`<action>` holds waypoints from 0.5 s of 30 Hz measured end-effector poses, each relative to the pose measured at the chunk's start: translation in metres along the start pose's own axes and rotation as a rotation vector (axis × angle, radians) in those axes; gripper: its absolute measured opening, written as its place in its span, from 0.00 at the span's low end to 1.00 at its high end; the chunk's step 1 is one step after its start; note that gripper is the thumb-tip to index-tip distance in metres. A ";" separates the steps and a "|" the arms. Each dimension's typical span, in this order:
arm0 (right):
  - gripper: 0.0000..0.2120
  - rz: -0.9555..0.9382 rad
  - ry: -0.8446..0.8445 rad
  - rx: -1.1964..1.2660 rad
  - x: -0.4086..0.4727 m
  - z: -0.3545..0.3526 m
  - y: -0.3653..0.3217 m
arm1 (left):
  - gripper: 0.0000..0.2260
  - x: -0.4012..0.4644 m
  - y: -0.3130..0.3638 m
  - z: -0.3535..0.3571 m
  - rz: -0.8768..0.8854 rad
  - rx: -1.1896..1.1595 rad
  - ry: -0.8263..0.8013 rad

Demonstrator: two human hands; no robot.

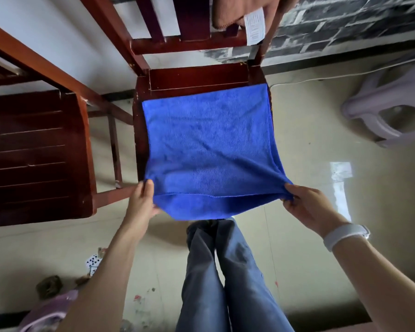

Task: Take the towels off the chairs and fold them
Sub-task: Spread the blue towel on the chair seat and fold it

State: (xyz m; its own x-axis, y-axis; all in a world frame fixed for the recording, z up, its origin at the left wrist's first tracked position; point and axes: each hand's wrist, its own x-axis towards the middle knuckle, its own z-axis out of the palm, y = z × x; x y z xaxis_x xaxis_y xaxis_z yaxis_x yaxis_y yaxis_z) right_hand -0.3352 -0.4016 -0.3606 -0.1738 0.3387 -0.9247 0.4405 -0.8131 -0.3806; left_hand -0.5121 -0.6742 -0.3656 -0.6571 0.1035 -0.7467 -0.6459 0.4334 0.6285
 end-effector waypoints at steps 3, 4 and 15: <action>0.09 0.052 0.061 0.041 0.002 0.006 0.005 | 0.08 0.000 -0.005 0.009 -0.113 0.110 -0.034; 0.09 0.050 0.066 0.039 0.002 0.008 0.005 | 0.08 0.000 -0.006 0.010 -0.155 0.053 -0.050; 0.08 -0.054 -0.015 -0.058 -0.013 0.022 0.002 | 0.12 0.005 -0.047 0.025 -0.517 -0.115 0.149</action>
State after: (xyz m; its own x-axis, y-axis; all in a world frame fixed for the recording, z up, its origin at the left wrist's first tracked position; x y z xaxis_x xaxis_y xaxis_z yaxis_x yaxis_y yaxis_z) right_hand -0.3513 -0.4182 -0.3499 -0.2117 0.3739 -0.9030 0.4804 -0.7648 -0.4293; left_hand -0.4757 -0.6714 -0.4044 -0.2851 -0.2281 -0.9310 -0.9321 0.2924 0.2137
